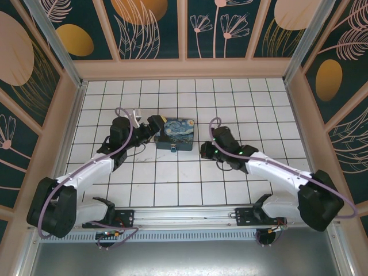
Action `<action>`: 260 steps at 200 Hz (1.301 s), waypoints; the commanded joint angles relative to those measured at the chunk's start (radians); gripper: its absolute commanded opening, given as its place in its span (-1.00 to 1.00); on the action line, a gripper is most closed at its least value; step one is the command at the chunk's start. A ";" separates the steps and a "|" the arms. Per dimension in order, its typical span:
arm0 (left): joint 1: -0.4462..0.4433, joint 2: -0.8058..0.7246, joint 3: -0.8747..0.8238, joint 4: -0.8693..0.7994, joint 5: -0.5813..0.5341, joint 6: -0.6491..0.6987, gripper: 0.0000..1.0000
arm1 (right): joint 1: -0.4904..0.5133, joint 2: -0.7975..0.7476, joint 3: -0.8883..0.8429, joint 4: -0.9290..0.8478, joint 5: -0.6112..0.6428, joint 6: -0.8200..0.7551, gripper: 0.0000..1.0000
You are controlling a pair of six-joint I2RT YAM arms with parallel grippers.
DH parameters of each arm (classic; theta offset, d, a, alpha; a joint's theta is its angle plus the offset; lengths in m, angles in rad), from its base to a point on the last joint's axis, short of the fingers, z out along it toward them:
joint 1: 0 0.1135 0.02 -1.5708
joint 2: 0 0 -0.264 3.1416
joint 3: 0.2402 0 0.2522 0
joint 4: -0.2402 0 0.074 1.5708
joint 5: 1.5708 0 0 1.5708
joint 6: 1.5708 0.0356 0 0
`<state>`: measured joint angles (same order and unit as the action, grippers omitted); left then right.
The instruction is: Unlock the padlock with the key
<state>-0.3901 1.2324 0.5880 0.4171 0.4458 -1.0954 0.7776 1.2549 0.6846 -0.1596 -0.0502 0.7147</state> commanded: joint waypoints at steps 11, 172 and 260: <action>-0.003 -0.025 -0.019 0.034 0.016 -0.028 0.93 | 0.111 0.153 -0.003 0.008 0.109 0.052 -1.00; -0.003 -0.033 -0.025 0.015 -0.007 0.005 0.94 | 0.310 0.392 0.225 -0.192 0.332 0.038 -0.02; -0.002 -0.047 -0.016 -0.011 -0.017 0.020 0.94 | 0.337 0.405 0.229 -0.175 0.308 0.067 -0.24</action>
<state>-0.3901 1.2007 0.5739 0.4141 0.4370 -1.1007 1.0985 1.6711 0.9157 -0.3099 0.2432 0.7517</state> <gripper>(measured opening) 0.972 0.390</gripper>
